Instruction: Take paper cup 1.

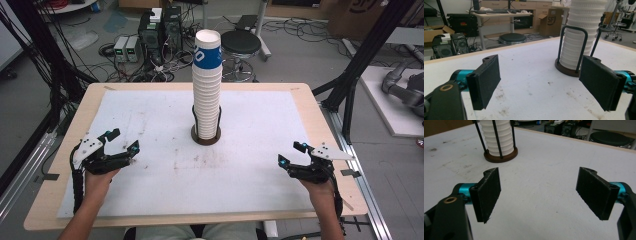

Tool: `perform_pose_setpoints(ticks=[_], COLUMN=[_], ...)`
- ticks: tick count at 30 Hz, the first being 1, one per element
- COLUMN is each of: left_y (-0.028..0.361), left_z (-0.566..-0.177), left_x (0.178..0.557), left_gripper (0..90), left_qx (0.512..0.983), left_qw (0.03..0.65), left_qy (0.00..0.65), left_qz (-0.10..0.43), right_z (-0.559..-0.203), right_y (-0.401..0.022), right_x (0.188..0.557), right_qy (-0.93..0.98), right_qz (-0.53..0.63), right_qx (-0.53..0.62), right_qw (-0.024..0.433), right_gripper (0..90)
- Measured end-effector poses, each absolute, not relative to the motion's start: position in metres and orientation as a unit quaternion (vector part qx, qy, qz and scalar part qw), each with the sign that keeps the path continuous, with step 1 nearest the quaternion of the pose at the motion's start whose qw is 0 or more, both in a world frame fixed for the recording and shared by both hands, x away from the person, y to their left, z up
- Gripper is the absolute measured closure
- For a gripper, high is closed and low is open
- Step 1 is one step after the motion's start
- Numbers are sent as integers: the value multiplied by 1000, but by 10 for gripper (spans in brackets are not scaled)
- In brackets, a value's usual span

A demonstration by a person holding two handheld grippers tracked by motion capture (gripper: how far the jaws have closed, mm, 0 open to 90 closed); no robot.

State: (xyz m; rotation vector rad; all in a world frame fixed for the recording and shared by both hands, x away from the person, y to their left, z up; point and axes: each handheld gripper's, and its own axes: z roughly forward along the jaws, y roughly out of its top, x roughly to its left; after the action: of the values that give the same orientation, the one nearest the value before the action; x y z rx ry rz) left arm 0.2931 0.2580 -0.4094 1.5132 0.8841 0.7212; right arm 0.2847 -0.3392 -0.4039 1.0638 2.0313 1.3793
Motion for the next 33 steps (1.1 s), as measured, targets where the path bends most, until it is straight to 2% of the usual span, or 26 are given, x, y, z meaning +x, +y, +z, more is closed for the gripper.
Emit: perform_pose_setpoints(ticks=[19,29,33], left_y=[252,243,234], left_z=[-409,-406,-385], left_x=[295,296,301], left_gripper=[169,169,168], left_qx=[661,678,671], left_qw=[582,592,618], left_qy=[368,354,336], left_qz=[298,254,236], right_z=[-405,-402,-403], right_y=[-343,-336,-335], right_x=[281,279,280], right_qy=[741,746,749], right_qz=[501,496,494], right_qx=[385,380,380], right_qw=[227,228,224], right_gripper=[204,204,204])
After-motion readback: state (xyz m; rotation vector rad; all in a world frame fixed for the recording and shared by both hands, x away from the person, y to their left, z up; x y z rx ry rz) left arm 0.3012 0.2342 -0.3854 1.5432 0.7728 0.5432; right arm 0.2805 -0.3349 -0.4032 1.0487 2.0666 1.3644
